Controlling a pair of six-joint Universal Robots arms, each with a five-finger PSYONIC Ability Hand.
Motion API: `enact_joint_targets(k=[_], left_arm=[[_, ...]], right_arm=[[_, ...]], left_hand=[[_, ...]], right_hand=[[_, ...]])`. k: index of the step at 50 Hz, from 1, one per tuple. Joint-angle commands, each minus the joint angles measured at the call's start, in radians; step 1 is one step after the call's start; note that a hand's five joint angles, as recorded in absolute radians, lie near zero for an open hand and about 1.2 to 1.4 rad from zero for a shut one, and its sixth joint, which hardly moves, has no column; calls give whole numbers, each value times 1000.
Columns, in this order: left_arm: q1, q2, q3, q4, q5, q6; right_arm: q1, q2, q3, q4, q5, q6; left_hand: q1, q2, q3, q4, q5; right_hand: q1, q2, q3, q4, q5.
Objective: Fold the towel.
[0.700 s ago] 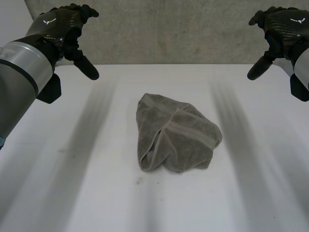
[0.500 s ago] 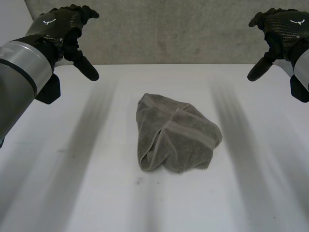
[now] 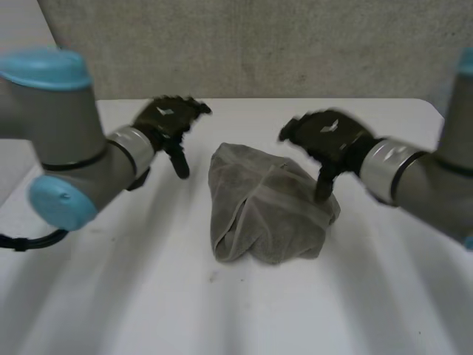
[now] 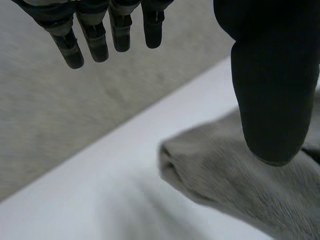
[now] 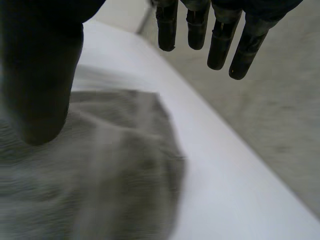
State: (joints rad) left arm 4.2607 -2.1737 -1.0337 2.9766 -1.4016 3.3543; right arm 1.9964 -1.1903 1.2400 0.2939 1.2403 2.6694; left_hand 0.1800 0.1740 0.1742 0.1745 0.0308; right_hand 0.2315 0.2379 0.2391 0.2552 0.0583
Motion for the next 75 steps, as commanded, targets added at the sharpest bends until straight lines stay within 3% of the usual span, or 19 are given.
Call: enact_joint_targets(k=[1, 9, 12, 16, 17, 18, 19, 22, 34, 44, 45, 46, 47, 49, 50, 52, 60, 70, 75], left_arm=[[-1, -228, 135, -1, 185, 22], [-2, -373, 238, -4, 250, 56], [-7, -389, 242, -4, 251, 91], [-13, -397, 242, -4, 248, 134], [-18, -399, 242, -5, 245, 151], [-24, -396, 242, -5, 237, 166], [-24, -396, 242, -5, 237, 166], [-35, -379, 244, -4, 214, 188], [-45, -22, 48, -25, -62, 101], [-24, 323, -506, -16, -76, 48], [-19, 371, -582, -4, -74, 48], [-19, 371, -583, -4, -74, 48], [-12, 418, -648, 14, -73, 48], [-2, 469, -715, 35, -70, 48], [4, 509, -759, 53, -66, 48], [4, 549, -798, 73, -66, 50], [5, 673, -902, 133, -69, 47], [14, 743, -942, 131, -77, 45], [37, 776, -957, 133, -76, 45]], right_arm=[[79, 133, 22, -50, -2, -11], [125, 270, 29, -206, 70, -13], [131, 291, 35, -228, 114, -17], [131, 294, 55, -234, 119, -19], [131, 294, 55, -234, 119, -19], [131, 290, 58, -234, 117, -19], [130, 278, 62, -233, 117, -20], [119, 224, 84, -231, 117, -19], [24, -48, 197, -165, 71, -57], [-97, -123, 312, 136, 39, -381], [-100, -123, 312, 142, 38, -402], [-100, -120, 305, 128, 38, -395], [-100, -120, 305, 128, 38, -395], [-100, -111, 267, 68, 33, -355], [-100, -111, 266, 68, 33, -355], [-97, -82, 211, -8, 22, -283], [70, 78, 9, -93, -41, -151], [179, 367, -321, 19, -88, -152], [203, 509, -478, 96, -108, -157]], left_hand=[[7, 13, 13, 13, -18], [60, 66, 66, 65, 34], [203, 209, 209, 208, 177], [418, 424, 424, 424, 393], [610, 616, 616, 615, 585], [821, 827, 827, 827, 796], [823, 829, 829, 829, 798], [1215, 1221, 1220, 1220, 1189], [1216, 1222, 1222, 1222, 1191], [1216, 1222, 1222, 1222, 1191], [1216, 1222, 1222, 1222, 1191], [1216, 1222, 1222, 1222, 1191], [1216, 1222, 1222, 1222, 1191], [1216, 1222, 1222, 1222, 1191], [1216, 1222, 1222, 1222, 1191], [1216, 1222, 1222, 1222, 1191], [1216, 1222, 1222, 1222, 1191], [1216, 1222, 1222, 1222, 1191], [1216, 1222, 1222, 1222, 1191]], right_hand=[[-57, -63, -65, -81, -58], [-57, -63, -65, -81, -58], [182, 176, 175, 159, 181], [773, 767, 765, 749, 772], [775, 769, 768, 752, 774], [1017, 1010, 1009, 993, 1015], [1163, 1157, 1156, 1140, 1162], [1165, 1158, 1157, 1141, 1163], [1165, 1158, 1157, 1141, 1163], [1165, 1158, 1157, 1141, 1163], [1105, 1098, 1097, 1081, 1103], [729, 723, 722, 706, 728], [726, 719, 718, 702, 724], [223, 216, 215, 199, 221], [221, 214, 213, 197, 219], [30, 24, 23, 7, 29], [21, 14, 13, -3, 19], [68, 61, 60, 44, 66], [265, 258, 257, 241, 263]])
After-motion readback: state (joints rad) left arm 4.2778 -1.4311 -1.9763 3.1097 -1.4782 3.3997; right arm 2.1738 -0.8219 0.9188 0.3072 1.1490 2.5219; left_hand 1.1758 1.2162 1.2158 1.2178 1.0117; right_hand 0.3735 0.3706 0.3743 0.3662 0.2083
